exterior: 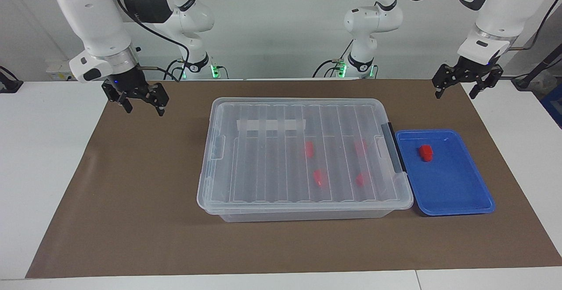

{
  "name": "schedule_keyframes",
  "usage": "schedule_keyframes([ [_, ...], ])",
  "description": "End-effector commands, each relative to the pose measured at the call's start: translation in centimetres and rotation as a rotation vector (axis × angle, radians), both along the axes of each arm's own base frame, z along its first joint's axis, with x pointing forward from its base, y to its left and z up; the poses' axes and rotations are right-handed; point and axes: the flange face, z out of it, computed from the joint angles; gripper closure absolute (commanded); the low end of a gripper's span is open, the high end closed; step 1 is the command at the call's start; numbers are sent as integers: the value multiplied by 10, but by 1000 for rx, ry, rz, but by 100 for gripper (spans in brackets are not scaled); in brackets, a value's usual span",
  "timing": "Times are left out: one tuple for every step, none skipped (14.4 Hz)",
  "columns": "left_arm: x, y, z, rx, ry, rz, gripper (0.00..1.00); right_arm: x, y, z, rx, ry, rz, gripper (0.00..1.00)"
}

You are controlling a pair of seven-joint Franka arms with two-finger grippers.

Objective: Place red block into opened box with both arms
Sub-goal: 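Reach the right gripper to the clear lid's near edge and grip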

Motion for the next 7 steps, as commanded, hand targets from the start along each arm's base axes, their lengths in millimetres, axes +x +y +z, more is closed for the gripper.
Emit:
schedule_keyframes([
  [-6, 1, 2, 4, 6, 13, 0, 3, 33, -20, 23, -38, -32, 4],
  [-6, 1, 2, 4, 6, 13, 0, 3, 41, -31, 26, -54, -29, 4],
  [-6, 1, 2, 4, 5, 13, 0, 0, 59, -42, 28, -55, 2, 3],
  [-6, 1, 2, 4, 6, 13, 0, -3, 68, -52, 27, -49, 16, 1],
  [-6, 1, 2, 4, 6, 13, 0, -5, 80, -59, 29, -55, 35, 0],
  [-6, 1, 2, 4, 5, 13, 0, -7, 90, -65, 32, -62, 41, 0],
  [-6, 1, 2, 4, 6, 13, 0, -9, 93, -72, 34, -68, 44, 0],
])
